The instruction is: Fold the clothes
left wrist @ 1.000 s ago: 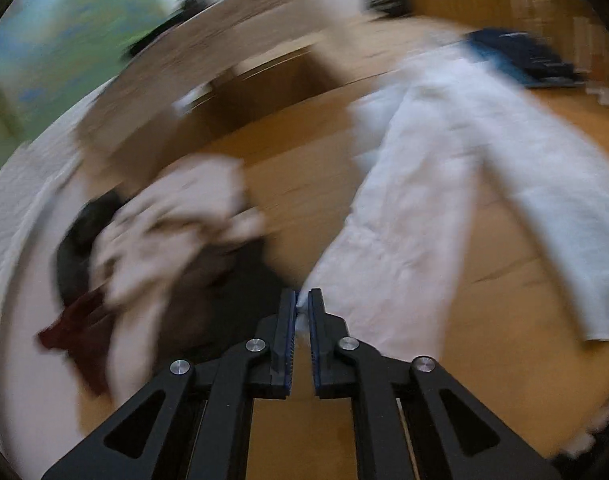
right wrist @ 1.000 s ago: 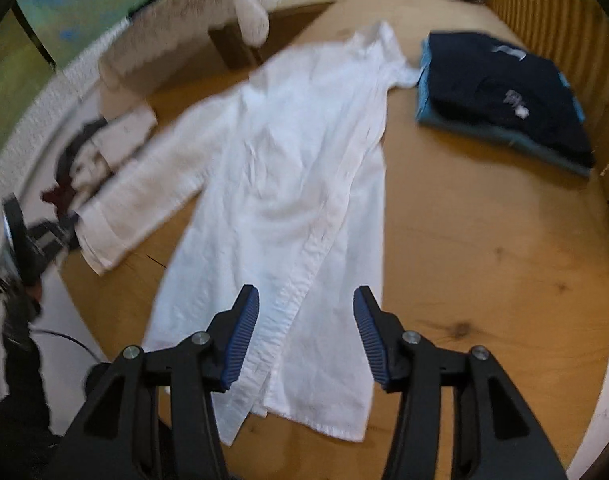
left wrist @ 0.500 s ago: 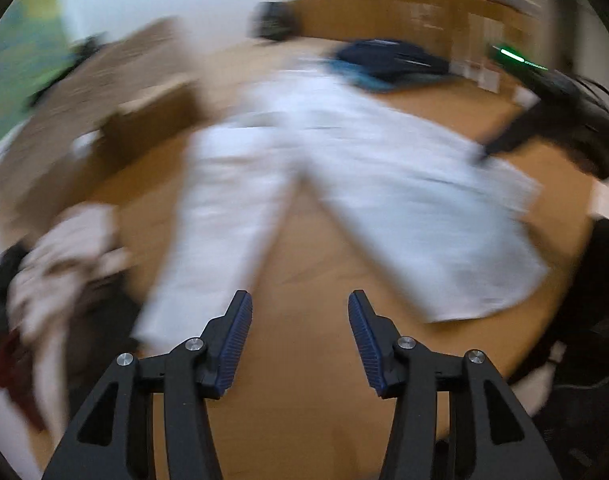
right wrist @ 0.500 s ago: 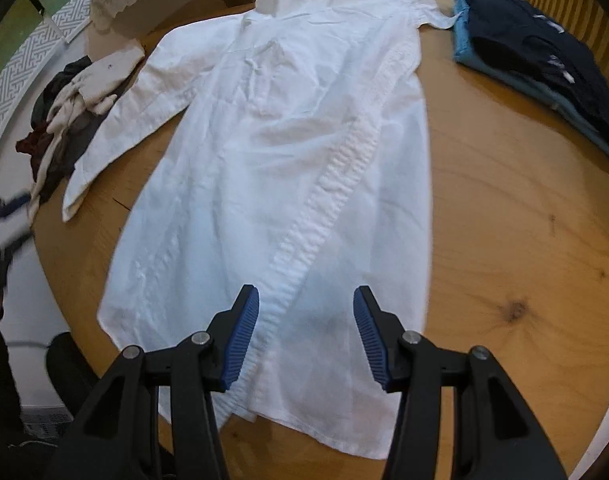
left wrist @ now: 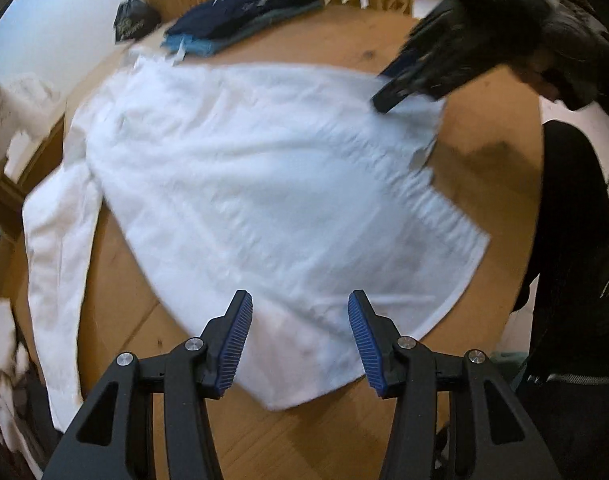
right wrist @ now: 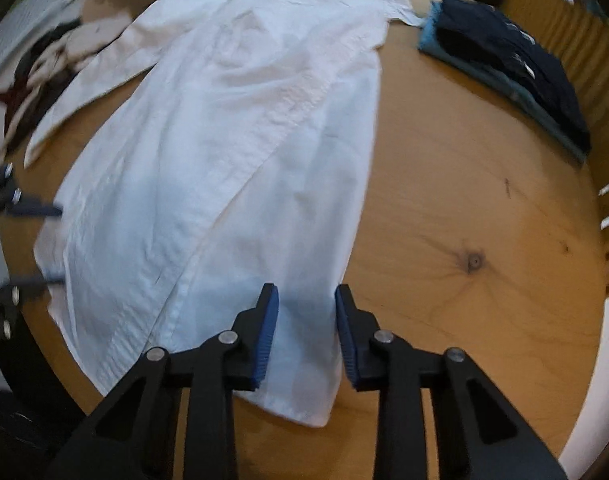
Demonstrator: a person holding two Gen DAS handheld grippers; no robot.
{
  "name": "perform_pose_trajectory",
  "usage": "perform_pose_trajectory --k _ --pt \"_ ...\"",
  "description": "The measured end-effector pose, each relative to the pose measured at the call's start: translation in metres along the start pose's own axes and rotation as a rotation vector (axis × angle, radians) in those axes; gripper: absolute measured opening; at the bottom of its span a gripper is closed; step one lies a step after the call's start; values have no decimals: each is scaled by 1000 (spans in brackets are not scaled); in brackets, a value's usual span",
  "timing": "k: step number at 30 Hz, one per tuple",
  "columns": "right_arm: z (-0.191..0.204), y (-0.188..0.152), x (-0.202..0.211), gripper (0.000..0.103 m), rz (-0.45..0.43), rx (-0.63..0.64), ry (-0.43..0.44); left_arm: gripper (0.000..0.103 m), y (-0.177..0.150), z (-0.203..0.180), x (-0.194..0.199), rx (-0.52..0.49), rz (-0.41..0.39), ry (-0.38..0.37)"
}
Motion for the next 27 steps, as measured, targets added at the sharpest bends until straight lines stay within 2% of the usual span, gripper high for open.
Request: perform_pose_trajectory --k 2,4,6,8,10,11,12,14,16,19,22,27 --pt "24 -6 2 13 5 54 21 52 -15 9 -2 35 26 -6" --pt "52 -14 4 13 29 116 71 53 -33 23 0 94 51 -16" --pt "71 -22 6 14 64 197 84 51 -49 38 7 137 70 -1" --pt "73 -21 12 14 84 246 70 51 -58 54 18 171 66 25" --pt "52 0 23 16 38 202 58 51 -56 71 36 219 35 63" --pt "37 16 29 27 6 154 60 51 -53 76 45 243 16 75" --pt "21 31 33 42 -24 97 70 51 -47 72 50 242 -2 70" --pt "-23 73 36 56 -99 -59 118 52 -34 50 55 194 -36 39" --pt "-59 111 23 56 -111 -182 138 54 -23 26 56 146 -59 4" --pt "-86 144 -5 56 -73 -260 148 54 -17 -17 43 78 -35 -72" --pt "-83 161 -20 56 -46 -299 183 54 -21 -52 30 9 8 -119" --pt "-77 152 -25 56 -22 -301 215 54 -30 -81 14 -40 58 -132"
Point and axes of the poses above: each gripper's, at about its wrist camera, not at the fingertips, and x roughly against the way its jaws point, z to its left, y to its top, the point moved 10 cm from there along -x, roughly the way its jaws point, and after that the axes turned 2 degrees about y, right-handed, at the moved point
